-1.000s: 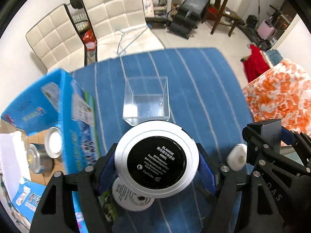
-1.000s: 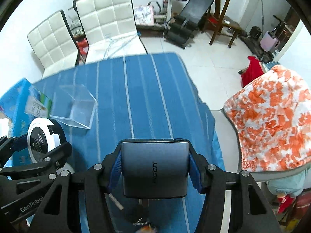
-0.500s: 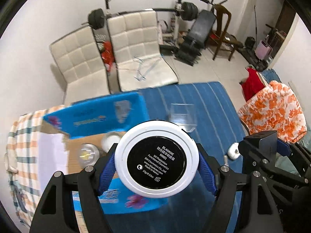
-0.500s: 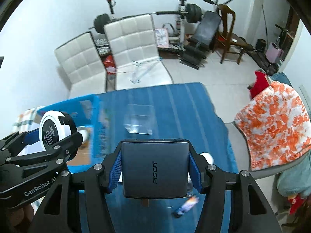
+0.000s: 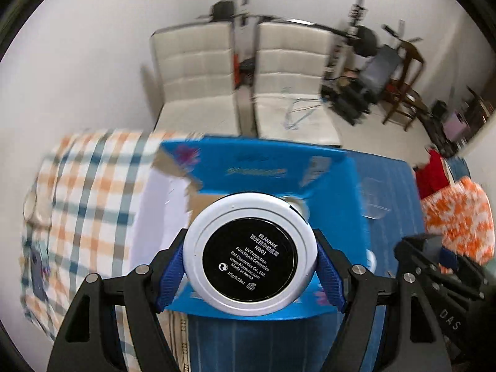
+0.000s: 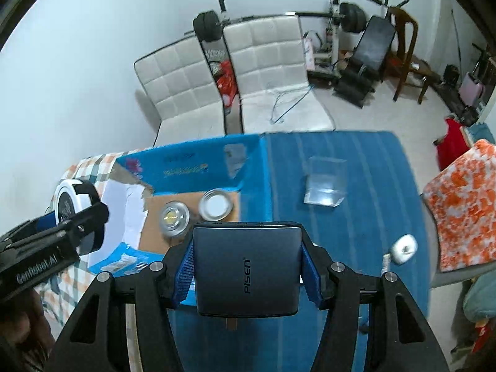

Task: Organize rigid objects
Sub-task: 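Carry the jar and power bank into the blue box and release them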

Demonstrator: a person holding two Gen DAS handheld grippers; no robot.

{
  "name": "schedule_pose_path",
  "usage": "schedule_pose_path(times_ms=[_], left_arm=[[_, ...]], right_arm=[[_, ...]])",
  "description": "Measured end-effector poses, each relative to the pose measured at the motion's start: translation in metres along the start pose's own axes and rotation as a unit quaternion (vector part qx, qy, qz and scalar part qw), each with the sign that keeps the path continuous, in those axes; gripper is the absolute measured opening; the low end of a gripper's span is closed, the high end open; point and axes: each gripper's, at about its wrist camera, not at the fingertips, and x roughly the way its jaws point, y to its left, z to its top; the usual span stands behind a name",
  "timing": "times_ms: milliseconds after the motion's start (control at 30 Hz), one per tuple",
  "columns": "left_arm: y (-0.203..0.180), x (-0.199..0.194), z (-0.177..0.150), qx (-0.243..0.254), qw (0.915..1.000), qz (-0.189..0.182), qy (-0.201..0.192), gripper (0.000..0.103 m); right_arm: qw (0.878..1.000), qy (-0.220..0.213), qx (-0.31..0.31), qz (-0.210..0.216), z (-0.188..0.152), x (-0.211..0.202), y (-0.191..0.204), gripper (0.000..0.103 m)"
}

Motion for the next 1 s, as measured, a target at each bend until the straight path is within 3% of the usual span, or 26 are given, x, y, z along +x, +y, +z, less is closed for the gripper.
schedule_pose_path(times_ms=[167, 467, 733, 1000], left_arm=[[0.039, 0.058, 0.006, -0.027, 0.9984, 0.015, 0.047, 0.073], [0.058, 0.158, 0.032, 0.001, 0.991, 0.034, 0.129, 0.073], [0.055, 0.192, 0.039, 0.026, 0.9843, 0.034, 0.171, 0.074], [0.05, 0.211, 0.036, 0.042, 0.9779, 0.024, 0.203, 0.075]], right_arm=[[0.999, 0.048, 0.01, -0.007, 0.003, 0.064, 0.017, 0.061], [0.992, 0.114, 0.007, -0.049, 0.01, 0.159, 0.035, 0.061], [0.981, 0.183, 0.018, -0.062, 0.006, 0.213, 0.04, 0.061], [0.975, 0.211, 0.019, -0.069, 0.002, 0.239, 0.04, 0.062]])
